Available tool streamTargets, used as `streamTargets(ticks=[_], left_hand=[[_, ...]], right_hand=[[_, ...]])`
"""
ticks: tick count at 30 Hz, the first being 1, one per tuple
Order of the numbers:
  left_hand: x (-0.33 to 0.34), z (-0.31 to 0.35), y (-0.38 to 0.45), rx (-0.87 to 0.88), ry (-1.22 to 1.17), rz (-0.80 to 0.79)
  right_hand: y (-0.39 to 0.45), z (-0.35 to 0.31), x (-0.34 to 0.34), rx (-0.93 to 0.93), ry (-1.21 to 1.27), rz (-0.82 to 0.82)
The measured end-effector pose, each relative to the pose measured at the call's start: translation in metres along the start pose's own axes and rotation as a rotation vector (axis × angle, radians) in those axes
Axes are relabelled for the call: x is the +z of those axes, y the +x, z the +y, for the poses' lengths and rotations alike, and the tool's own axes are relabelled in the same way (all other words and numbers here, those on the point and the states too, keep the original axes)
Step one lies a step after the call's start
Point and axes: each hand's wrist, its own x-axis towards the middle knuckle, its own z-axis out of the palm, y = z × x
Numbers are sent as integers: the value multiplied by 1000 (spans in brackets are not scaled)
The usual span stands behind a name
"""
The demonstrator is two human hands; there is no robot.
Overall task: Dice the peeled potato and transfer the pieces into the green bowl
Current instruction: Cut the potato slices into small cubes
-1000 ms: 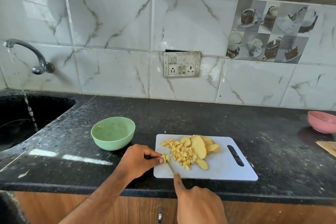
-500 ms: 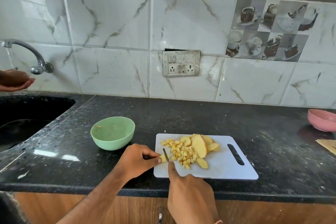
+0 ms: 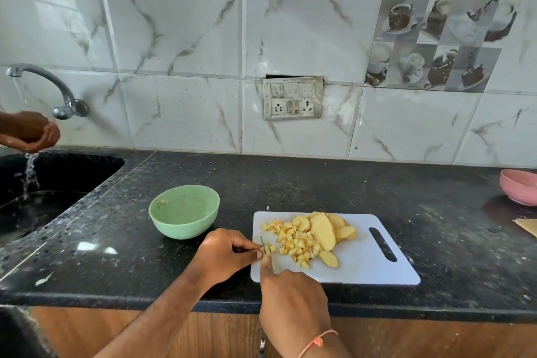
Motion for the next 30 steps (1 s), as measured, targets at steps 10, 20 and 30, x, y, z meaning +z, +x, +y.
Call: streamTargets(ticks=[10, 20, 30], left_hand=[[0, 3, -1, -51, 41, 2], [1, 6, -5, -105, 10, 58], [-1, 7, -6, -69, 39, 26]], right_hand=[[-28, 14, 0, -5, -25, -305], [-33, 30, -4, 94, 143, -200], [-23, 16, -5, 44, 107, -63]])
